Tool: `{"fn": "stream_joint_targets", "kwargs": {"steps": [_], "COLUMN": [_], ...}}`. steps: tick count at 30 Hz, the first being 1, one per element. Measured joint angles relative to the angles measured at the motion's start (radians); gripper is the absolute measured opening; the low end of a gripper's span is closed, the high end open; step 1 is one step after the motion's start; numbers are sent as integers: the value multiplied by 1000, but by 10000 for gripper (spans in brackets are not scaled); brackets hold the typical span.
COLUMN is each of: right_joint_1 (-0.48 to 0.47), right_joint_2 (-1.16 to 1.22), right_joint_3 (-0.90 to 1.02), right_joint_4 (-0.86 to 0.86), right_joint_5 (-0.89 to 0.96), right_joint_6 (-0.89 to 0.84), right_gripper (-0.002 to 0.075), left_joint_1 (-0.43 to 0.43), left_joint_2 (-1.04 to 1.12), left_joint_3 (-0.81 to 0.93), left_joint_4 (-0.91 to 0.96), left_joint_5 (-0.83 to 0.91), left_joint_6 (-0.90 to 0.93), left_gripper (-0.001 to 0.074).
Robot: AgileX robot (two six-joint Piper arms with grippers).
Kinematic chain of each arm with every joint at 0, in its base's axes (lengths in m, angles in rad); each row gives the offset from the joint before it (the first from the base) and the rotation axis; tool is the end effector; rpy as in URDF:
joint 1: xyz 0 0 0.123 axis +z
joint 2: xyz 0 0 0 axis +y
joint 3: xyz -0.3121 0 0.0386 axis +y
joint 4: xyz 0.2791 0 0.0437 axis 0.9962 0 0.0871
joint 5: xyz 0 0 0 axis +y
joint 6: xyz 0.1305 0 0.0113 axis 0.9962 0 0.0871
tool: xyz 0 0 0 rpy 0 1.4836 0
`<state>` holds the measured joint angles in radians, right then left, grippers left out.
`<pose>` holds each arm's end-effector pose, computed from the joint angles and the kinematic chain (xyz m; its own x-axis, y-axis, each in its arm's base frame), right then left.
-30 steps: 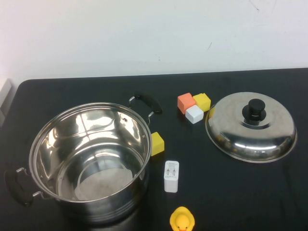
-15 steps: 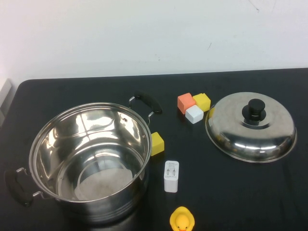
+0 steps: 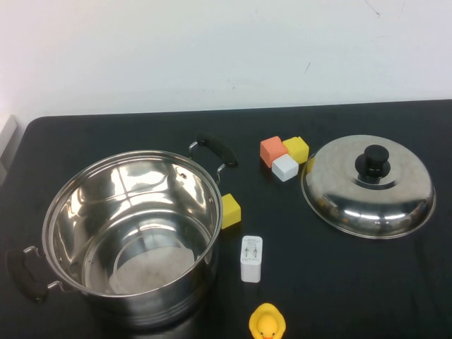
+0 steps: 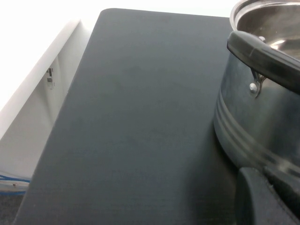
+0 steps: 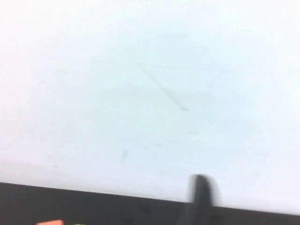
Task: Cover the pot
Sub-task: Pick up the pot lid
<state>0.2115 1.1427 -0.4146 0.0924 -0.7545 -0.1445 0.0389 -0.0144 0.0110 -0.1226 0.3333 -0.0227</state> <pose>0.2685 0.0492 0.2843 0.1198 -0.0529 -0.9914 -0.1393 0.9878 -0.0695 0.0936 -0.0016 0.1705 -0.2356 -0.1473 -0.9606 -0.0329 0.9891 -0.1436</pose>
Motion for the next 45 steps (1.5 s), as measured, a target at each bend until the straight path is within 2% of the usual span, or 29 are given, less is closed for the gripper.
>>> {"fn": "stream_joint_targets", "kwargs": {"steps": [2, 5, 10, 19, 30, 33, 35, 37, 39, 40, 43, 45], "right_joint_1": [26, 35, 37, 37, 37, 37, 37, 37, 37, 37, 37, 37], "right_joint_2": [125, 286, 489, 784, 1013, 1028, 1032, 1032, 1015, 999, 882, 746], "right_joint_3": [-22, -70, -182, -382, -437, -441, -443, -443, -436, -430, -405, -401], "right_joint_4": [-27, -84, -119, -110, -23, -22, -22, -22, -29, -37, -92, -200], "right_joint_5": [-97, -203, -299, -327, -382, -403, -410, -410, -403, -391, -323, -209], "right_joint_6": [4, 11, 17, 19, 22, 24, 24, 26, 26, 28, 70, 114], "right_gripper": [583, 650, 668, 670, 666, 639, 589, 503, 373, 332, 340, 340], "left_joint_1": [0, 0, 0, 0, 0, 0, 0, 0, 0, 0, 0, 0], "left_joint_2": [0, 0, 0, 0, 0, 0, 0, 0, 0, 0, 0, 0], "left_joint_3": [0, 0, 0, 0, 0, 0, 0, 0, 0, 0, 0, 0], "left_joint_4": [0, 0, 0, 0, 0, 0, 0, 0, 0, 0, 0, 0], "left_joint_5": [0, 0, 0, 0, 0, 0, 0, 0, 0, 0, 0, 0], "left_joint_6": [0, 0, 0, 0, 0, 0, 0, 0, 0, 0, 0, 0], "left_gripper": [-2, -2, -2, -2, -2, -2, -2, -2, -2, -2, -2, -2]}}
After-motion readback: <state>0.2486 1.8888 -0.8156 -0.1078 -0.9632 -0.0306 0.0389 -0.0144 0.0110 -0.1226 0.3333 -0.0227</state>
